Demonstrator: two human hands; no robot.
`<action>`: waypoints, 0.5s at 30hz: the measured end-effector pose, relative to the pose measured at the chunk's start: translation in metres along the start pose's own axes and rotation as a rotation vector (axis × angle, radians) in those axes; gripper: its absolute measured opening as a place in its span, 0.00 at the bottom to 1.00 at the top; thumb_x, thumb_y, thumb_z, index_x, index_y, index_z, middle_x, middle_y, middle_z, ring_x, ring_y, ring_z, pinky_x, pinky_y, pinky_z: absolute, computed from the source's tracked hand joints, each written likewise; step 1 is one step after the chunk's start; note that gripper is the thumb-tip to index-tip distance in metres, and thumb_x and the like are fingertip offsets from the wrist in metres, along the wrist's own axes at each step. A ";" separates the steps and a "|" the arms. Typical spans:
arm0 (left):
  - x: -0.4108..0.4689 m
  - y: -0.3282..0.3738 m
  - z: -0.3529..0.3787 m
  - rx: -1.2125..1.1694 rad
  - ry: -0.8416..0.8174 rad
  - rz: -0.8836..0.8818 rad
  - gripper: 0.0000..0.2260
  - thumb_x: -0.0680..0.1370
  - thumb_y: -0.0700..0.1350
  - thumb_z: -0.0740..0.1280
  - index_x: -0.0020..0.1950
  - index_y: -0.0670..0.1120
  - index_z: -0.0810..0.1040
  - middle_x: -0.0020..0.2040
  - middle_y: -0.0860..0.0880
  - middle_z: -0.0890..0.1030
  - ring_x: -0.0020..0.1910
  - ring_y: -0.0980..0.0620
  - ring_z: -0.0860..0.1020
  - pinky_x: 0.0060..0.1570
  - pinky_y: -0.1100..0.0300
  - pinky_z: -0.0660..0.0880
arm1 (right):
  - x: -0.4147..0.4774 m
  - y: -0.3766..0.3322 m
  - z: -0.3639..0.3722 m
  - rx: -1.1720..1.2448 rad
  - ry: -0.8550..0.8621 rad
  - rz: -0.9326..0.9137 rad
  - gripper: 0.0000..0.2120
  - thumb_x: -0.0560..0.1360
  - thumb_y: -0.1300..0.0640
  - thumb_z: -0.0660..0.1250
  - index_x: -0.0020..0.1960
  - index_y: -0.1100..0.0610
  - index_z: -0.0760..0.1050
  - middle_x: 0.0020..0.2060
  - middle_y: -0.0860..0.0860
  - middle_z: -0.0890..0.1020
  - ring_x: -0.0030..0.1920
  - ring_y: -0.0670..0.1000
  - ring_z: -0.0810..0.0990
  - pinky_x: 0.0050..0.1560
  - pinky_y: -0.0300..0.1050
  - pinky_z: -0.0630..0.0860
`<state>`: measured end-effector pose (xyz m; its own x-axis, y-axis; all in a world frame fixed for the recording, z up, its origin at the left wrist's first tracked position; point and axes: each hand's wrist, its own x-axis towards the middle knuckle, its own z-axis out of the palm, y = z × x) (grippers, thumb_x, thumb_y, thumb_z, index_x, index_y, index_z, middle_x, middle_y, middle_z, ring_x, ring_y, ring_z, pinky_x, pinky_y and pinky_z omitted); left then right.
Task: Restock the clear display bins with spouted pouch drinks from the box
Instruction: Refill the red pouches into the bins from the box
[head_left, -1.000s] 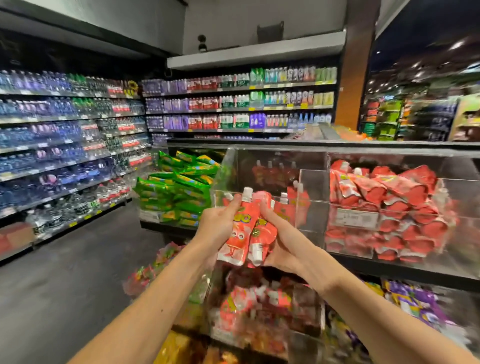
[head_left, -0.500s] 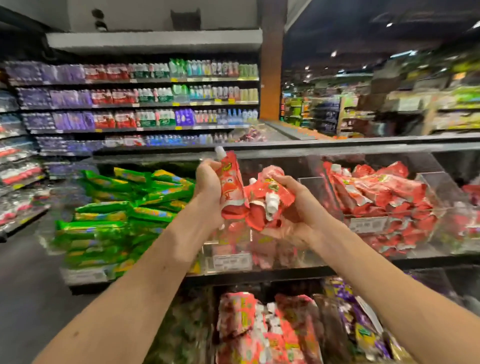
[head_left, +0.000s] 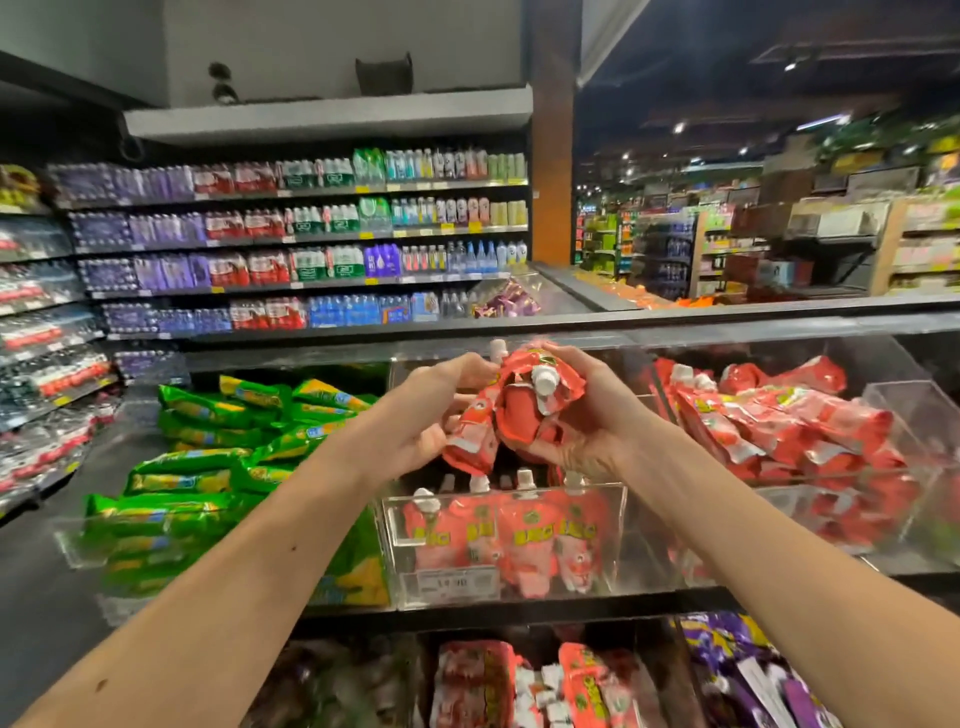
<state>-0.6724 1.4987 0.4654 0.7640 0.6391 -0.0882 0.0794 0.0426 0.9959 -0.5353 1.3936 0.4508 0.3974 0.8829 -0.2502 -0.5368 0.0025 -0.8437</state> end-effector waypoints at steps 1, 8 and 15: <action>-0.004 0.002 -0.003 0.036 -0.045 0.002 0.06 0.77 0.44 0.68 0.50 0.44 0.83 0.41 0.46 0.84 0.42 0.49 0.79 0.49 0.53 0.77 | 0.004 -0.001 0.000 0.004 -0.002 0.002 0.18 0.74 0.45 0.68 0.47 0.61 0.81 0.42 0.59 0.84 0.43 0.56 0.83 0.45 0.57 0.81; 0.016 -0.007 -0.015 0.418 0.311 0.350 0.15 0.69 0.35 0.78 0.53 0.45 0.84 0.46 0.48 0.83 0.40 0.54 0.83 0.43 0.60 0.80 | 0.035 0.002 -0.009 -0.043 -0.011 -0.087 0.17 0.75 0.43 0.68 0.52 0.57 0.81 0.41 0.55 0.86 0.37 0.53 0.86 0.44 0.54 0.83; 0.053 -0.040 -0.016 1.219 0.368 0.392 0.09 0.70 0.44 0.78 0.50 0.49 0.86 0.55 0.48 0.82 0.56 0.49 0.79 0.54 0.58 0.74 | 0.057 0.016 -0.015 -0.348 0.181 -0.330 0.17 0.71 0.49 0.74 0.54 0.59 0.81 0.44 0.56 0.87 0.43 0.57 0.86 0.50 0.61 0.82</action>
<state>-0.6451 1.5428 0.4213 0.6671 0.6281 0.4006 0.5613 -0.7773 0.2841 -0.5099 1.4366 0.4155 0.6432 0.7657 0.0038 -0.0939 0.0838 -0.9920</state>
